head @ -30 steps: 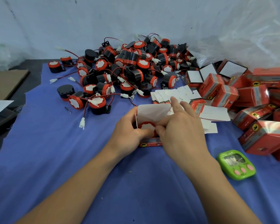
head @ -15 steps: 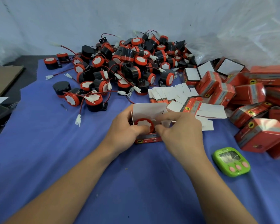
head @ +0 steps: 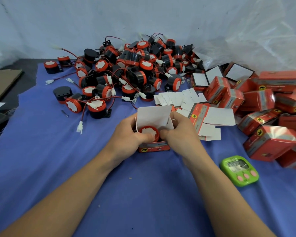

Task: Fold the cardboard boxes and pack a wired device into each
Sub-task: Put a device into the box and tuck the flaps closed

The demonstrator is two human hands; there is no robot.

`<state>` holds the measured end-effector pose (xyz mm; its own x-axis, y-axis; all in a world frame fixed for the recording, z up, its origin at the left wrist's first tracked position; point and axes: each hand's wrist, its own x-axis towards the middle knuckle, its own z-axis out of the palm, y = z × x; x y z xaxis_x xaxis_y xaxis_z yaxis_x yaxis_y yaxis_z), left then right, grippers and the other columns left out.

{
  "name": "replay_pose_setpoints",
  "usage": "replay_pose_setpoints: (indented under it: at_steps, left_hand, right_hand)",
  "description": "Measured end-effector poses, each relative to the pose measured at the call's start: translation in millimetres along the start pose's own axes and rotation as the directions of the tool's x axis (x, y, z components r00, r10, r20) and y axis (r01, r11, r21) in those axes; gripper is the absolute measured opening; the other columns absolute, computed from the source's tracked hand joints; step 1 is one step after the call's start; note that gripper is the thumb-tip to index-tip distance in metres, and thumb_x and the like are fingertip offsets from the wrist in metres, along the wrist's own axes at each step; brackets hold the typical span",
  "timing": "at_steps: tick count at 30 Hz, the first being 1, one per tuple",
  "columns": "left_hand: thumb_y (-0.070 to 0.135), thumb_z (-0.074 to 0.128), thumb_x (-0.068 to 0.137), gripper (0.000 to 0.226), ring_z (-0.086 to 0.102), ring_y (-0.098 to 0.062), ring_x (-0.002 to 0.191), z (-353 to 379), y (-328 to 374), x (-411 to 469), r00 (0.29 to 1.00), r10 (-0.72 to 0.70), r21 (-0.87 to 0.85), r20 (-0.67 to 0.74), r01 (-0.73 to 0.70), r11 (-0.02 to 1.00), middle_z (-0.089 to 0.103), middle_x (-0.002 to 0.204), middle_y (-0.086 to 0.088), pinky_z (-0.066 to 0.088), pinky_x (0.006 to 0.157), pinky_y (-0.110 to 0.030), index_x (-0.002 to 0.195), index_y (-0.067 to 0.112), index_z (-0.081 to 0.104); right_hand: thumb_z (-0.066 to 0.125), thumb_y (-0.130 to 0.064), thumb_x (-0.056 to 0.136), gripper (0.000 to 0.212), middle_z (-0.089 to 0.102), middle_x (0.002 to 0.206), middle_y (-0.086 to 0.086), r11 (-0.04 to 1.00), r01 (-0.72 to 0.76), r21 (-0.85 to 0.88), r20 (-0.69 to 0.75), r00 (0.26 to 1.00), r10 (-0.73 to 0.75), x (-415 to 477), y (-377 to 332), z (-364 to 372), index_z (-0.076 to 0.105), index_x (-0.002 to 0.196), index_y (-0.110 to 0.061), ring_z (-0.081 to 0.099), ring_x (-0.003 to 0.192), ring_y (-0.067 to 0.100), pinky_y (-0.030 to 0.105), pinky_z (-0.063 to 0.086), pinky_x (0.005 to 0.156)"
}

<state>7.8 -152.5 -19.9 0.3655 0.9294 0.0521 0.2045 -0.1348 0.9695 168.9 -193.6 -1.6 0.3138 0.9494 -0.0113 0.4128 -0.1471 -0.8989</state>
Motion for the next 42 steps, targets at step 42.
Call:
replay_pose_setpoints:
  at_steps: [42]
  left_hand:
    - [0.026,0.058,0.068,0.059,0.071,-0.031,0.113,-5,-2,-4,0.998,0.066,-0.319,0.023,-0.055,0.946,0.074,0.123,-0.012,0.061,0.086,-0.039,0.124,0.016,0.070]
  right_hand:
    - [0.067,0.009,0.091,0.038,0.081,0.100,0.002,0.854,-0.275,0.442,0.326,0.936,0.132,9,6,-16,0.075,0.118,-0.016,0.077,0.074,0.010,0.014,0.049,0.047]
